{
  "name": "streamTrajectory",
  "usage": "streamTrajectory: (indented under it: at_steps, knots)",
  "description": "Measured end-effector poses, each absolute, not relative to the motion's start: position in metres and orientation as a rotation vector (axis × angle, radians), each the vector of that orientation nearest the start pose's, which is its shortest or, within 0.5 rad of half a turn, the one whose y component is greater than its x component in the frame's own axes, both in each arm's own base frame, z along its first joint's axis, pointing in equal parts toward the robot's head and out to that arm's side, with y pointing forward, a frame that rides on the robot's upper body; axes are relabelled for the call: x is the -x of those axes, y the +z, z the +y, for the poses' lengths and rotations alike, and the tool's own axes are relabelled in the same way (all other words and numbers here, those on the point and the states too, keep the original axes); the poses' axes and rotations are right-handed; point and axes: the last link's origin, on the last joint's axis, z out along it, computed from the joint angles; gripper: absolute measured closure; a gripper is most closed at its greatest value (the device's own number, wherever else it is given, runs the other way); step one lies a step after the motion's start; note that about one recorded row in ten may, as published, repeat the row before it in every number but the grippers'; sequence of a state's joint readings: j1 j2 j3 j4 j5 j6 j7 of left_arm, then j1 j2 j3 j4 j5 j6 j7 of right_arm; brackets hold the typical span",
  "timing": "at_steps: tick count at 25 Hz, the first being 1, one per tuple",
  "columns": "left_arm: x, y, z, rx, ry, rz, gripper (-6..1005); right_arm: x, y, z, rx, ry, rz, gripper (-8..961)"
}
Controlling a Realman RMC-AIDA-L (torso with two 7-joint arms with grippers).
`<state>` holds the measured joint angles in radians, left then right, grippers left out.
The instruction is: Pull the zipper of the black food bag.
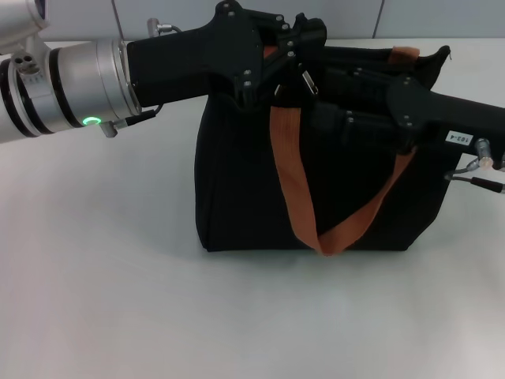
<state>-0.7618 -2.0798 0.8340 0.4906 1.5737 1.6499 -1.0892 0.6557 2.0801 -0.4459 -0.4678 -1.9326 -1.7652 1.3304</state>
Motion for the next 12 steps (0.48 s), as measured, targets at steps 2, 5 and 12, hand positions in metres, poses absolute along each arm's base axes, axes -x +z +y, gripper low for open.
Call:
streamTrajectory:
  at_steps: [2, 5, 12]
  knots:
    - [0.144, -0.008, 0.364, 2.686, -1.241, -0.003, 970, -0.213, 0.003, 0.335, 2.666, 1.239, 0.582, 166]
    - [0.145, -0.008, 0.364, 2.683, -1.239, -0.001, 969, -0.213, -0.001, 0.339, 2.654, 1.225, 0.603, 242]
    - [0.145, -0.009, 0.362, 2.689, -1.252, -0.006, 968, -0.214, -0.008, 0.339, 2.631, 1.229, 0.604, 505]
